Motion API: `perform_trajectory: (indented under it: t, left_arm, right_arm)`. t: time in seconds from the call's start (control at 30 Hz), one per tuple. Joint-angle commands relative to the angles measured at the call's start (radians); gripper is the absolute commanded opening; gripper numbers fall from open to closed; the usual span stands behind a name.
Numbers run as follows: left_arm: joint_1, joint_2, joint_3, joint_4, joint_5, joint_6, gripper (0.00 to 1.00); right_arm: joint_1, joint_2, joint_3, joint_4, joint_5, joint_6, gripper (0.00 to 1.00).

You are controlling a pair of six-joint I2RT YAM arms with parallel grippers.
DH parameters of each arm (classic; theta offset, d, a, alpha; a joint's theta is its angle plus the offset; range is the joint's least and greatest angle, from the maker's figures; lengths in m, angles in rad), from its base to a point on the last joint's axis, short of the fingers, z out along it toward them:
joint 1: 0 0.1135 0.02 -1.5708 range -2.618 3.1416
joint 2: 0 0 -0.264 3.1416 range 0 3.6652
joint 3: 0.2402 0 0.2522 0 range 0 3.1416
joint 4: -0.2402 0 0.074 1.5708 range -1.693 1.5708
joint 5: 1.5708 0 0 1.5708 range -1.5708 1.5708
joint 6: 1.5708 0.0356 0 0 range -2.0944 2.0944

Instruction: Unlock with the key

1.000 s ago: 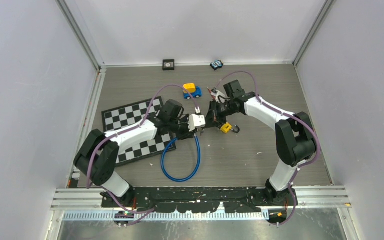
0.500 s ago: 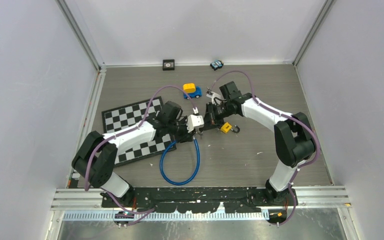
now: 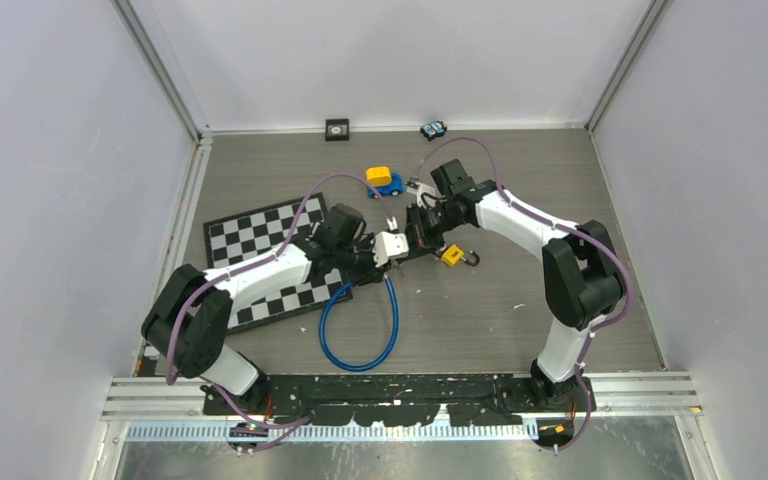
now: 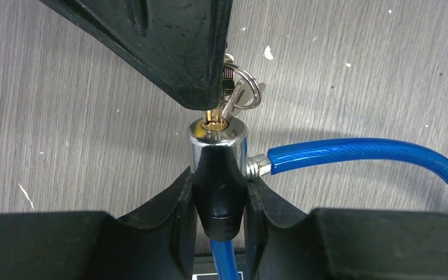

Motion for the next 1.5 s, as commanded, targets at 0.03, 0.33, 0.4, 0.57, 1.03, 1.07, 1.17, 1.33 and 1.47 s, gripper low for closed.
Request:
perform_trajectory:
  t: [0.03,0.33,0.4,0.57,1.03,1.07,1.17,1.33,1.47]
  left_arm:
    - [-0.039,-0.051,0.051,0.183,0.013,0.017,0.00]
    - [-0.037,-0.083,0.011,0.179,0.012,0.077,0.00]
    - [-0.035,-0.083,0.009,0.174,0.008,0.085,0.00]
    - [-0.035,-0.083,0.014,0.169,-0.014,0.086,0.00]
    - [-0.035,-0.086,0.021,0.153,-0.004,0.091,0.00]
    - [-0.035,-0.086,0.021,0.152,-0.003,0.089,0.00]
    - [-0.034,-0.085,0.021,0.153,-0.003,0.087,0.00]
    - [-0.034,-0.086,0.021,0.154,-0.012,0.087,0.00]
    - [-0.036,-0.085,0.022,0.152,-0.019,0.086,0.00]
  right_arm:
    - [0.045,0.044,0.040,0.058,-0.084,0.039,0.10]
    - [-0.094,-0.015,0.027,0.055,-0.177,0.020,0.42]
    - [-0.129,-0.038,0.018,0.055,-0.211,0.009,0.44]
    - [-0.159,-0.107,-0.019,0.025,-0.263,-0.074,0.49]
    - [-0.156,-0.111,-0.026,-0.001,-0.262,-0.143,0.47]
    - [-0.156,-0.106,-0.027,-0.002,-0.257,-0.142,0.47]
    - [-0.153,-0.097,-0.034,0.002,-0.255,-0.145,0.47]
    - [-0.138,-0.091,-0.051,0.007,-0.253,-0.143,0.40]
    - [-0.123,-0.090,-0.063,0.019,-0.258,-0.137,0.35]
